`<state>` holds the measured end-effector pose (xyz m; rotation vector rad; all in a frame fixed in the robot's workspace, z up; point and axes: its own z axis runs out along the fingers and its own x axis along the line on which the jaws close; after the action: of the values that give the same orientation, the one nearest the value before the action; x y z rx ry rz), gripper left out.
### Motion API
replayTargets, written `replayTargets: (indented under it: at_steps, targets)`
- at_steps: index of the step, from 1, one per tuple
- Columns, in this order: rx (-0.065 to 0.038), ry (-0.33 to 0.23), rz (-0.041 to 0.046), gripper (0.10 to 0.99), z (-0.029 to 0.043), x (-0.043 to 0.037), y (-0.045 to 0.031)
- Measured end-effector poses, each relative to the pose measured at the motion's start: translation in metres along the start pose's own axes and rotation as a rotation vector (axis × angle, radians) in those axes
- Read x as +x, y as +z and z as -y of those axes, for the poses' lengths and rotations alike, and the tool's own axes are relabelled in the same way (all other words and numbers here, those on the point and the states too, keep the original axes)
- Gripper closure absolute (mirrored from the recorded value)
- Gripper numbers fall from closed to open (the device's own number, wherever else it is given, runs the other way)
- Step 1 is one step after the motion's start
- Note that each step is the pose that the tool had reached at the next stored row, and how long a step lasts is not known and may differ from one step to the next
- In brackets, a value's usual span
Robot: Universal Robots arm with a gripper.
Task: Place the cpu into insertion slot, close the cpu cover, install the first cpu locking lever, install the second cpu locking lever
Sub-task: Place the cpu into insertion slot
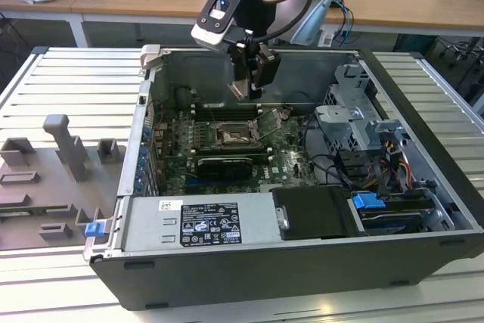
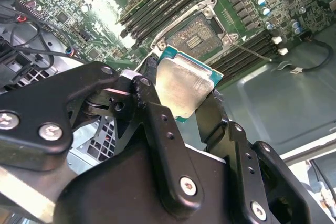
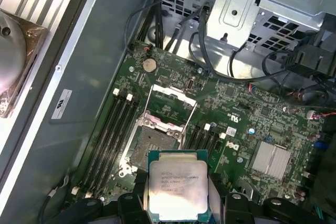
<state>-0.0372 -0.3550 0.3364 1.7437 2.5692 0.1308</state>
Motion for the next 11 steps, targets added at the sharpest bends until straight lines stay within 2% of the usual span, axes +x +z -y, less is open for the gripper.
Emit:
replayTargets:
  at_steps: [11]
  targets:
    - [0.0, 0.012, 0.0014, 0.545, 0.0004, -0.0001, 0.0039]
